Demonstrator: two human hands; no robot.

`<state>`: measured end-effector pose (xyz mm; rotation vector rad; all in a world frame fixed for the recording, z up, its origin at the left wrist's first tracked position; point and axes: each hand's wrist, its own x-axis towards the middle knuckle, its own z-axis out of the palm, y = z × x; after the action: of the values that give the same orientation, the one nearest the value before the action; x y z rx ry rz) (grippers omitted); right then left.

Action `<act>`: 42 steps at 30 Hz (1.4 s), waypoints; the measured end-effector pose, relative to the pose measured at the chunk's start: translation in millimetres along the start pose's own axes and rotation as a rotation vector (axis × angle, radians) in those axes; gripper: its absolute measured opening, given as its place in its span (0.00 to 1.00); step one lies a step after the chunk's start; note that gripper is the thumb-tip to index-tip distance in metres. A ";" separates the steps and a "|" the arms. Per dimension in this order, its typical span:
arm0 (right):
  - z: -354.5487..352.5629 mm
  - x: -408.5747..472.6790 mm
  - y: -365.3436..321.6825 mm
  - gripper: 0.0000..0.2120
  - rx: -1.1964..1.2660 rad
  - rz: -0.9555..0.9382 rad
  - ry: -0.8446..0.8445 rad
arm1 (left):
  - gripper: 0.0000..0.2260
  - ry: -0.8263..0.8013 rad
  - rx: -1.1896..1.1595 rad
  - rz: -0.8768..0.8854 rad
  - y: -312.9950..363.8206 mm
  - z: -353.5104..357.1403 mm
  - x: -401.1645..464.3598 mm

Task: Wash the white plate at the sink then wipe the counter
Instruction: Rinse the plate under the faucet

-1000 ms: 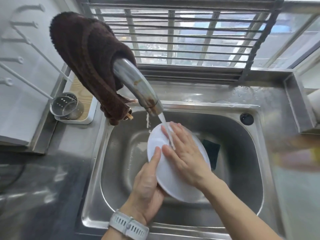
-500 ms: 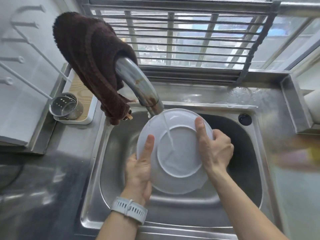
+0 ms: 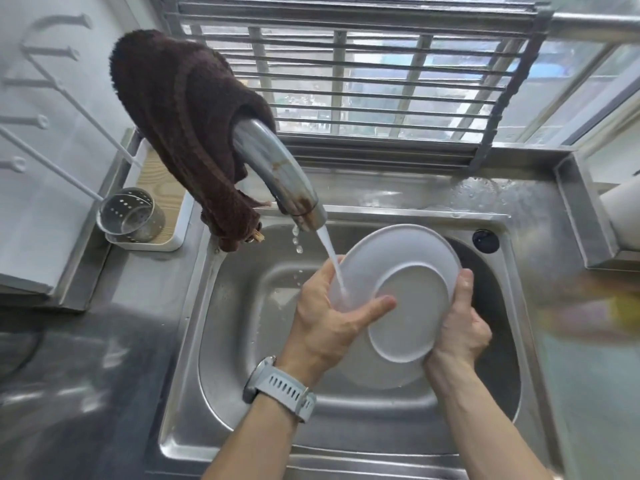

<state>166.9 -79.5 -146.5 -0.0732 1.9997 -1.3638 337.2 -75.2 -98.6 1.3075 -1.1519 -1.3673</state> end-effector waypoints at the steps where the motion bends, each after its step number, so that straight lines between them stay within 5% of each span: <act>1: 4.5 -2.9 4.6 0.34 -0.038 0.062 -0.022 | 0.19 0.012 0.040 0.010 -2.5 -5.4 -2.9; 4: 19.1 -13.4 17.6 0.39 -0.309 0.124 -0.127 | 0.16 0.249 0.299 0.014 -7.9 -23.1 -9.6; 7: 34.8 -29.6 14.2 0.40 -0.569 -0.008 -0.281 | 0.21 0.537 0.406 -0.044 -13.5 -36.2 -16.4; 12: 57.5 -47.9 -12.7 0.34 -0.604 -0.397 -0.246 | 0.31 0.811 0.214 -0.514 -18.1 -50.2 -25.4; 15: 58.1 -50.3 -23.9 0.36 -0.475 -0.625 -0.194 | 0.32 0.639 -0.227 -0.706 -32.1 -46.3 -27.2; 18: 49.7 -54.0 -29.4 0.34 -0.292 -0.756 -0.313 | 0.29 0.459 -0.772 -0.892 -35.9 -40.1 -28.9; 20: 39.4 -53.6 -31.3 0.30 -0.215 -0.792 -0.424 | 0.23 0.330 -1.134 -0.864 -32.4 -39.6 -30.6; 22: 25.7 -48.9 -32.2 0.22 -0.161 -0.736 -0.509 | 0.21 0.260 -1.223 -0.792 -31.9 -40.3 -31.2; 26: -8.9 -32.1 -25.6 0.07 -0.160 -0.417 -0.642 | 0.24 0.223 -0.874 -0.728 -40.9 -38.0 -28.0; 30: -33.0 -24.1 -6.7 0.25 -0.228 -0.174 -0.705 | 0.18 0.263 -0.569 -0.598 -47.7 -40.7 -28.4; 35: -22.6 -14.9 15.2 0.19 -0.239 0.032 -0.575 | 0.05 0.445 0.019 -0.298 -44.9 -33.0 -26.0; 37: -7.9 -15.8 19.0 0.16 -0.183 0.150 -0.558 | 0.13 0.507 0.255 -0.202 -36.7 -34.9 -25.4; 42: 29.4 -30.4 21.3 0.30 -0.216 0.261 -0.538 | 0.29 0.569 0.701 -0.042 -4.6 -41.4 -28.3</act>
<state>213.6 -80.9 -154.4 -0.2416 1.6218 -0.8472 379.8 -48.3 -98.8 2.0503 -1.2281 -0.5285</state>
